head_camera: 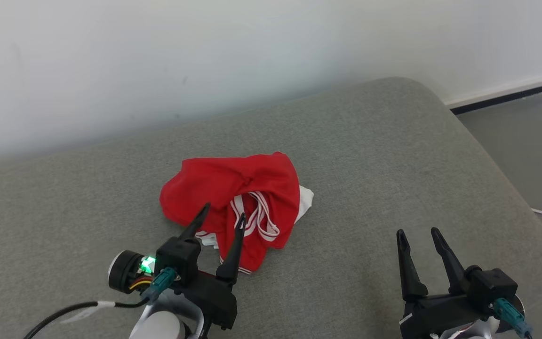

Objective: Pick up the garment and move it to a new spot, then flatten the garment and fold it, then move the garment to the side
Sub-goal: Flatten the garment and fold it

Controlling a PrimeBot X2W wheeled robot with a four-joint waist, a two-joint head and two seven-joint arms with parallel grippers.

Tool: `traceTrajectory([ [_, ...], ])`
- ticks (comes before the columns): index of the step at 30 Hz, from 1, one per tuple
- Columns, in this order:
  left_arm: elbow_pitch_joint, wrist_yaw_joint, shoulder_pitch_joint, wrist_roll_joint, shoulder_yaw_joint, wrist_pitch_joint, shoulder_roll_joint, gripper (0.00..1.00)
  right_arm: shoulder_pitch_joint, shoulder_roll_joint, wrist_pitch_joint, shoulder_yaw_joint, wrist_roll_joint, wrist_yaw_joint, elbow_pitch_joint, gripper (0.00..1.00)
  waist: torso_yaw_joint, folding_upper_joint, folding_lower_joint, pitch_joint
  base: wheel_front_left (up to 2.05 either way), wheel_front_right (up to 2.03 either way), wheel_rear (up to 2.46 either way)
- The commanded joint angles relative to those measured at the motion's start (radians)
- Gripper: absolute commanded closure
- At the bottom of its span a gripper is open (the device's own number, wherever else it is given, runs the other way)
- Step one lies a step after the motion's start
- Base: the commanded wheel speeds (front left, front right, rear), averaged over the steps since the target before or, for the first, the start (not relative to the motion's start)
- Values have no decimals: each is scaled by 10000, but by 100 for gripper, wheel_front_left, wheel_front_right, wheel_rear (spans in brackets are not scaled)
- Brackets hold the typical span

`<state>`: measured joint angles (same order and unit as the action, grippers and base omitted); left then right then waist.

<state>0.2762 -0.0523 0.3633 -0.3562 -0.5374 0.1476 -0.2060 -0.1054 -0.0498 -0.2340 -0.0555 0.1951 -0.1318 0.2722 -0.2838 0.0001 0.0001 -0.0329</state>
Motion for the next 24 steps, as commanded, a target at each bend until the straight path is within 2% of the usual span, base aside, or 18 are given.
traceTrajectory([
  [1, 209, 89, 248, -38, -23, 91, 84, 0, -196, -11, -60, -30, 111, 22, 14, 0, -582, -1, -1, -374, 0, 0, 0],
  [11, 2770, 455, 1276, -120, -54, 191, 134, 0, -532, -10, -250, -183, 502, 22, 435, 0, -1679, -1, -1, -911, 0, 0, 0],
  [20, 4734, 509, 1753, -191, -89, 434, 318, 0, -687, -11, -324, -120, 612, 22, 614, 0, -1872, -1, -1, -1074, 0, 0, 0],
  [21, 4865, 515, 1796, -220, -89, 483, 352, 27, -695, -11, -328, -94, 611, 22, 606, 0, -1848, -1, -1, -1073, 0, 0, 0],
  [22, 5023, 523, 1814, -198, -125, 519, 361, 70, -705, -10, -330, -79, 620, 22, 579, 0, -1819, -1, -1, -1064, 0, 0, 0],
  [23, 5152, 578, 1834, -234, -137, 550, 397, 100, -702, -8, -330, -89, 622, 22, 557, 0, -1789, -1, -1, -1058, 0, 0, 0],
  [24, 5289, 612, 1875, -269, -147, 599, 447, 100, -691, -10, -331, -89, 627, 22, 542, 0, -1755, -1, -1, -1038, 0, 0, 0],
])
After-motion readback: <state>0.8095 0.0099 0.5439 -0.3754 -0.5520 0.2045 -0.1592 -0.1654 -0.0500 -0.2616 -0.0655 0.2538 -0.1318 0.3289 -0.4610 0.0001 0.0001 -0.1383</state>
